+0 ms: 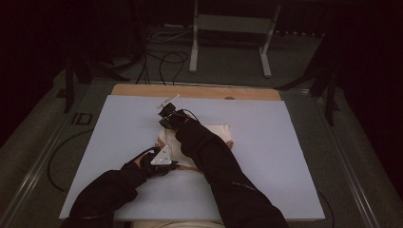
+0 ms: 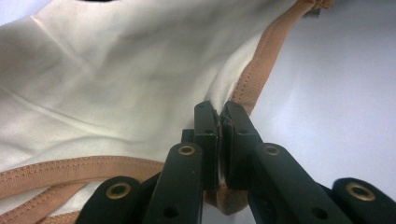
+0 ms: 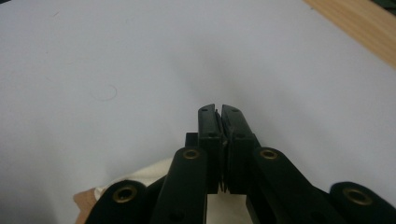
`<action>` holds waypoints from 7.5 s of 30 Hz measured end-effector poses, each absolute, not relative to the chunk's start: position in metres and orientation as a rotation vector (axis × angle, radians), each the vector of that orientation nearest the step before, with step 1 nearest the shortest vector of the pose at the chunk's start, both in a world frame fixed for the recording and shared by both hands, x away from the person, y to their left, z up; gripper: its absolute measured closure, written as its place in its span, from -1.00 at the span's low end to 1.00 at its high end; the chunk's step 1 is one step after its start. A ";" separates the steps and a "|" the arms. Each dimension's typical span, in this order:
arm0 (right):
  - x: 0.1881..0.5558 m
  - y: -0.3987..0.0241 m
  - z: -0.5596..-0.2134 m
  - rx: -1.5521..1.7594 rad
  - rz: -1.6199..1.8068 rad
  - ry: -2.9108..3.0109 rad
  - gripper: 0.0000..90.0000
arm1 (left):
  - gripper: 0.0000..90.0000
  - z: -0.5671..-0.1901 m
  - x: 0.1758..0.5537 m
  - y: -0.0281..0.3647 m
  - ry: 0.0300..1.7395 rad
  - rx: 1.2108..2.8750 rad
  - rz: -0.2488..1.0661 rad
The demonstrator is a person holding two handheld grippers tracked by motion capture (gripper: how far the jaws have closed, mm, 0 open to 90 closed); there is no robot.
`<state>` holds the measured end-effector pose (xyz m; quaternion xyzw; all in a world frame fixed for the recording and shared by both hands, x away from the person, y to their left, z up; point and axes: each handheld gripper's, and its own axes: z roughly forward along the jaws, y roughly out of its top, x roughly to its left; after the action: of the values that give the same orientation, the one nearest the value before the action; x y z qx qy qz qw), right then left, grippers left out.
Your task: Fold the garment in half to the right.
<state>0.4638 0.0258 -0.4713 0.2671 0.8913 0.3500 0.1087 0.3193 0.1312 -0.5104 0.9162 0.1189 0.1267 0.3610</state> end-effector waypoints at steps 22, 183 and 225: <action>0.457 0.004 -0.443 0.778 1.075 2.581 0.96 | 0.93 -0.489 0.314 0.120 0.231 2.359 0.363; 0.394 -0.224 -0.505 1.152 0.798 2.446 -0.13 | -0.99 -0.479 0.302 0.137 0.554 2.222 0.232; 0.446 -0.225 -0.511 1.252 0.868 2.500 0.95 | -0.97 -0.509 0.279 0.168 0.628 2.052 0.232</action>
<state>0.4462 -0.2253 -0.5108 0.4251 0.8491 0.2949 0.1066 0.2791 0.1678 -0.5085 0.8381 0.2565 0.0947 0.4720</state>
